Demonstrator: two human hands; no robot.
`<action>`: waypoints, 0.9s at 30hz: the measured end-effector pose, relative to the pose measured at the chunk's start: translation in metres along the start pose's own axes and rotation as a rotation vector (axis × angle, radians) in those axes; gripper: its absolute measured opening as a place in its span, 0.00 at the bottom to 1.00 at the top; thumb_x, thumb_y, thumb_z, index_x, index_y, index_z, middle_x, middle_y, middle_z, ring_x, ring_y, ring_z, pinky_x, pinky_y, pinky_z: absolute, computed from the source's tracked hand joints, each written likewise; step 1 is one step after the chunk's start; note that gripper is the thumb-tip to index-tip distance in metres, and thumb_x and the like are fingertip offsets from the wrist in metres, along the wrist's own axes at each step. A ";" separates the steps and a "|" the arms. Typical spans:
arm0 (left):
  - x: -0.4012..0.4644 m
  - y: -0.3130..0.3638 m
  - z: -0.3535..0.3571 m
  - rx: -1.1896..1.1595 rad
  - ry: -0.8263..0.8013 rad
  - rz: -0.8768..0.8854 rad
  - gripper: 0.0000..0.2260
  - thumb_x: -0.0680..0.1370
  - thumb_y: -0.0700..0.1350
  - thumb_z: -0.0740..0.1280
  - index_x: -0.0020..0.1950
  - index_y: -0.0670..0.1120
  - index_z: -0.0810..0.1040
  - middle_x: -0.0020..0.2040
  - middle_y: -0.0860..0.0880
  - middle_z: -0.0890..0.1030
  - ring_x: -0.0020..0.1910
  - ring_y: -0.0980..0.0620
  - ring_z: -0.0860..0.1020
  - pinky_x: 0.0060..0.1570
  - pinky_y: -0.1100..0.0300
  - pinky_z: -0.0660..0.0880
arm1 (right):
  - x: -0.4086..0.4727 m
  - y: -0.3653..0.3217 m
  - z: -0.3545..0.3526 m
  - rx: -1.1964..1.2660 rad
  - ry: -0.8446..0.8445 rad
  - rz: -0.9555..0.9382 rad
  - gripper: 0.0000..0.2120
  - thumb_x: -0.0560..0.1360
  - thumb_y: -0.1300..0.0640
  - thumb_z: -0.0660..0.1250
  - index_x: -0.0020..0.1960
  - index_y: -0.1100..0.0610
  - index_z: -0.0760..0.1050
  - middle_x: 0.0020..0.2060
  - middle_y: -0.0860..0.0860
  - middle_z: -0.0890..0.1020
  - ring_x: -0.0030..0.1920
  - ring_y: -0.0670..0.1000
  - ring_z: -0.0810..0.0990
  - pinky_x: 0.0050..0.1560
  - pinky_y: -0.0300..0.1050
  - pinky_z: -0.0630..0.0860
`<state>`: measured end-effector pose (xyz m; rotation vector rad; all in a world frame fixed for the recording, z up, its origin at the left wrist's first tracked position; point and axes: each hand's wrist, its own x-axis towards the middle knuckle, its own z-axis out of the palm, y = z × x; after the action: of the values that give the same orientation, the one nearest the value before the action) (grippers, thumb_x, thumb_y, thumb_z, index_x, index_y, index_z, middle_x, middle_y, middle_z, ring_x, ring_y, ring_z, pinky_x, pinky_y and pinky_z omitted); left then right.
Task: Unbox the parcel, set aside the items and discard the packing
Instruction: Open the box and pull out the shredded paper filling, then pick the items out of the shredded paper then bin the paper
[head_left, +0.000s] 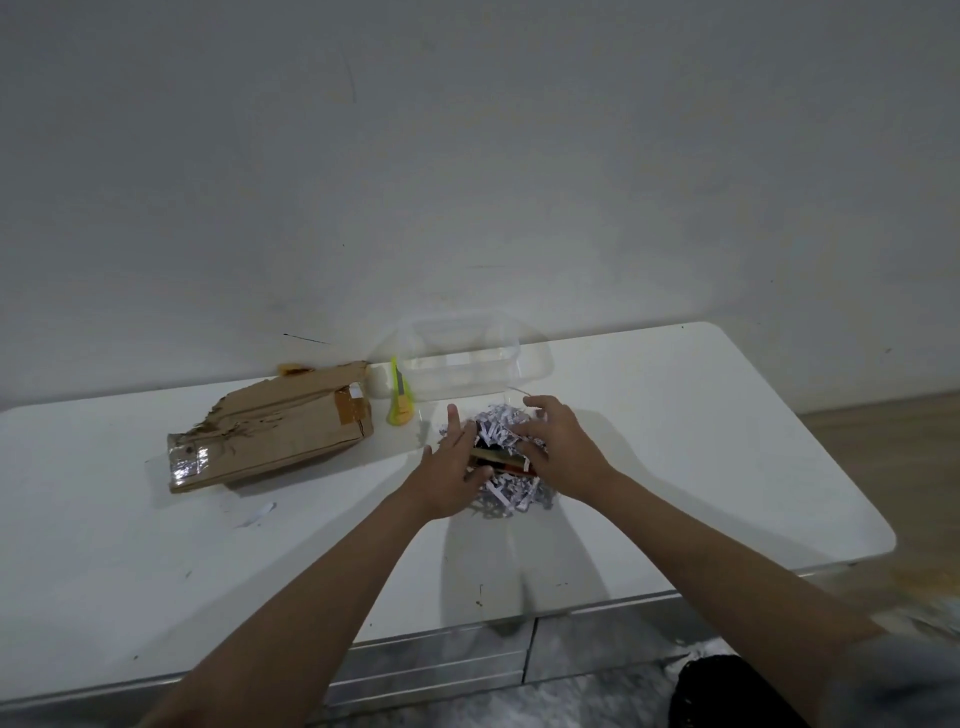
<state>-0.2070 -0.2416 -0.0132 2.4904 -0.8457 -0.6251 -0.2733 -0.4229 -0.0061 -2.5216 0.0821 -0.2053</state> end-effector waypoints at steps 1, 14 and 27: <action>-0.001 0.002 0.001 0.085 0.009 -0.031 0.33 0.80 0.56 0.56 0.78 0.48 0.42 0.76 0.45 0.33 0.77 0.44 0.52 0.71 0.37 0.46 | -0.002 0.001 0.002 -0.042 0.017 -0.013 0.13 0.76 0.59 0.65 0.60 0.56 0.79 0.67 0.58 0.69 0.64 0.59 0.67 0.61 0.55 0.72; -0.041 0.001 -0.007 0.166 0.333 0.008 0.27 0.80 0.52 0.57 0.77 0.49 0.53 0.79 0.50 0.49 0.63 0.47 0.75 0.64 0.45 0.69 | -0.032 0.013 -0.016 -0.051 -0.006 0.098 0.27 0.73 0.35 0.58 0.71 0.35 0.60 0.77 0.53 0.53 0.77 0.57 0.53 0.69 0.70 0.37; -0.071 -0.046 -0.059 0.097 0.853 0.125 0.11 0.72 0.42 0.65 0.52 0.42 0.79 0.47 0.46 0.79 0.44 0.46 0.77 0.39 0.57 0.75 | 0.016 -0.060 -0.002 0.189 0.176 -0.157 0.23 0.72 0.44 0.66 0.63 0.53 0.74 0.69 0.54 0.70 0.69 0.53 0.68 0.67 0.48 0.65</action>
<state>-0.2047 -0.1473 0.0290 2.3981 -0.6713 0.5166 -0.2575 -0.3768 0.0320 -2.3181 -0.0626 -0.4761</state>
